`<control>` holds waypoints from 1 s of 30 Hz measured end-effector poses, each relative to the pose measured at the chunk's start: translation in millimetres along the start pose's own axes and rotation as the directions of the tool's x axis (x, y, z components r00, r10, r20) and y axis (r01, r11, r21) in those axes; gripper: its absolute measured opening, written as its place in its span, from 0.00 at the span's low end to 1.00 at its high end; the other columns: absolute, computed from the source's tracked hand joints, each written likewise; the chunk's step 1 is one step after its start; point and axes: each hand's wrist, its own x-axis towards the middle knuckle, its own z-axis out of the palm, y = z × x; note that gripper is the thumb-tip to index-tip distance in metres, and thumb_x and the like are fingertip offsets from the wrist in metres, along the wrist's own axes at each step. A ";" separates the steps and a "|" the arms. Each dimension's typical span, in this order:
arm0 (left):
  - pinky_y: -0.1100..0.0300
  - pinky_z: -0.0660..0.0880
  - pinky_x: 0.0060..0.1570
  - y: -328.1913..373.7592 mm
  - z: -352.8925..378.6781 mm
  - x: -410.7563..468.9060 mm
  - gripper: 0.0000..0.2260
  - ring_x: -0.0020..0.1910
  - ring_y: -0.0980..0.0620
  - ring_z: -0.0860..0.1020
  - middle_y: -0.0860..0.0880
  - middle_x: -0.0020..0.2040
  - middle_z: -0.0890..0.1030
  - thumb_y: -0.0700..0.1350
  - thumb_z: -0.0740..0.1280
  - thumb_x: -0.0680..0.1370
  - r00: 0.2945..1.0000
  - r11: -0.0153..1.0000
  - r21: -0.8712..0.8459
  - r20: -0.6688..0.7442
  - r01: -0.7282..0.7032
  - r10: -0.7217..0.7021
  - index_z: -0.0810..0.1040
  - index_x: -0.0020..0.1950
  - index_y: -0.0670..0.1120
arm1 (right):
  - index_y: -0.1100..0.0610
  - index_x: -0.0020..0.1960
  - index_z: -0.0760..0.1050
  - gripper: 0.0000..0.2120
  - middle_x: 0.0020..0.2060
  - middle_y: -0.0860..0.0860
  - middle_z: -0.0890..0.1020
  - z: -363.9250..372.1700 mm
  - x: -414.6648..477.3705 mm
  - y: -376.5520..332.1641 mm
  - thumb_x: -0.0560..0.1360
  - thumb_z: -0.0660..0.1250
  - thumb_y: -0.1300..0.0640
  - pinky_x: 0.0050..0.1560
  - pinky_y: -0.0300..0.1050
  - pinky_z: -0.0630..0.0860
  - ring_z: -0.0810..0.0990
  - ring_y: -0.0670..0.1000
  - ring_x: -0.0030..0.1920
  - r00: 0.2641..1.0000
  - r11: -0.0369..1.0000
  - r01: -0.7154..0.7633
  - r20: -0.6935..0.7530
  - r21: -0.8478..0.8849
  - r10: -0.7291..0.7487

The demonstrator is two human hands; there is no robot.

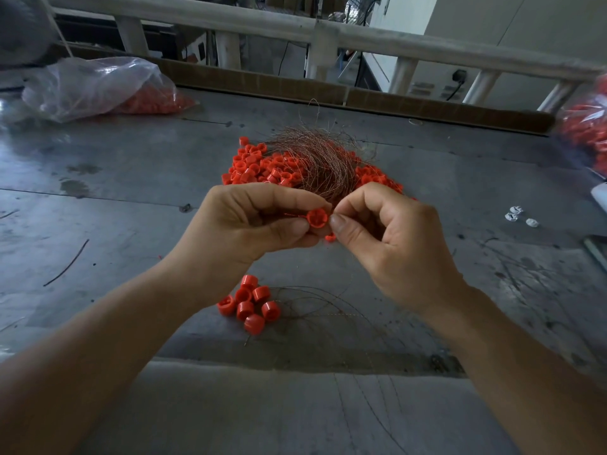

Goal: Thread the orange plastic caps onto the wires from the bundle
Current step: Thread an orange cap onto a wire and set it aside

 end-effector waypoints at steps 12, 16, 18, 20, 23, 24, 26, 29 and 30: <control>0.64 0.78 0.40 1.9 0.9 0.4 0.10 0.41 0.51 0.83 0.46 0.41 0.84 0.36 0.69 0.64 1.000 0.999 -0.031 -0.010 0.027 -0.027 0.84 0.43 0.45 | 0.52 0.40 0.75 0.04 0.34 0.52 0.81 -2.8 -0.4 -3.7 0.72 0.66 0.59 0.37 0.51 0.77 0.80 0.51 0.35 0.998 0.996 -0.047 0.052 0.079 0.043; 0.65 0.78 0.40 1.8 0.9 0.5 0.12 0.41 0.51 0.83 0.47 0.40 0.84 0.35 0.68 0.64 0.999 0.997 -0.056 -0.011 0.050 -0.051 0.85 0.43 0.46 | 0.52 0.41 0.76 0.05 0.35 0.51 0.81 -3.6 0.8 -6.1 0.71 0.62 0.60 0.38 0.55 0.76 0.79 0.54 0.36 0.993 0.987 -0.088 0.091 0.133 0.076; 0.65 0.78 0.40 2.5 0.9 0.7 0.10 0.40 0.52 0.83 0.47 0.39 0.84 0.35 0.69 0.65 0.999 0.997 -0.064 -0.002 0.052 -0.052 0.85 0.41 0.47 | 0.51 0.41 0.77 0.07 0.34 0.46 0.80 -5.0 1.7 -5.8 0.71 0.62 0.62 0.34 0.43 0.76 0.78 0.46 0.34 0.990 0.983 -0.103 0.107 0.152 0.087; 0.66 0.78 0.39 2.7 0.6 0.4 0.12 0.40 0.52 0.83 0.47 0.39 0.84 0.34 0.67 0.65 0.998 0.996 -0.073 -0.007 0.057 -0.058 0.85 0.41 0.46 | 0.51 0.40 0.77 0.10 0.31 0.45 0.79 -6.1 3.2 -5.8 0.73 0.64 0.65 0.30 0.32 0.70 0.75 0.41 0.30 0.985 0.975 -0.132 0.134 0.176 0.109; 0.66 0.78 0.40 2.8 0.4 0.3 0.11 0.40 0.52 0.83 0.47 0.39 0.84 0.35 0.69 0.63 0.998 0.996 -0.073 0.003 0.056 -0.056 0.85 0.41 0.46 | 0.52 0.41 0.75 0.11 0.33 0.51 0.80 -7.4 5.0 -5.5 0.72 0.66 0.68 0.28 0.32 0.70 0.77 0.43 0.30 0.974 0.936 -0.210 0.146 0.282 0.175; 0.66 0.78 0.39 3.0 0.2 0.4 0.11 0.40 0.52 0.83 0.47 0.39 0.84 0.35 0.71 0.62 0.998 0.996 -0.075 0.008 0.057 -0.057 0.85 0.41 0.47 | 0.52 0.41 0.73 0.11 0.32 0.53 0.79 -8.2 5.2 -5.3 0.71 0.66 0.69 0.27 0.33 0.70 0.77 0.44 0.30 0.970 0.921 -0.232 0.151 0.314 0.193; 0.66 0.78 0.39 2.8 -0.5 0.4 0.11 0.40 0.52 0.83 0.47 0.39 0.84 0.39 0.72 0.60 0.998 0.993 -0.102 0.016 0.067 -0.065 0.85 0.41 0.46 | 0.53 0.41 0.71 0.12 0.32 0.52 0.79 -8.7 5.5 -4.7 0.71 0.67 0.69 0.26 0.35 0.70 0.77 0.44 0.29 0.961 0.896 -0.266 0.170 0.355 0.218; 0.66 0.78 0.39 2.3 -0.8 -0.3 0.10 0.40 0.52 0.83 0.47 0.39 0.84 0.40 0.69 0.62 0.996 0.987 -0.140 0.064 0.077 -0.069 0.85 0.42 0.46 | 0.55 0.39 0.69 0.13 0.28 0.49 0.79 -8.1 5.8 -4.4 0.69 0.68 0.70 0.25 0.35 0.69 0.77 0.45 0.27 0.943 0.847 -0.324 0.215 0.421 0.254; 0.66 0.78 0.39 2.1 -0.4 -0.5 0.10 0.40 0.53 0.83 0.47 0.40 0.84 0.39 0.69 0.63 0.994 0.986 -0.148 0.085 0.082 -0.070 0.85 0.42 0.46 | 0.55 0.38 0.67 0.14 0.27 0.48 0.78 -7.2 5.8 -4.4 0.68 0.69 0.70 0.25 0.35 0.69 0.77 0.45 0.26 0.936 0.830 -0.343 0.234 0.439 0.263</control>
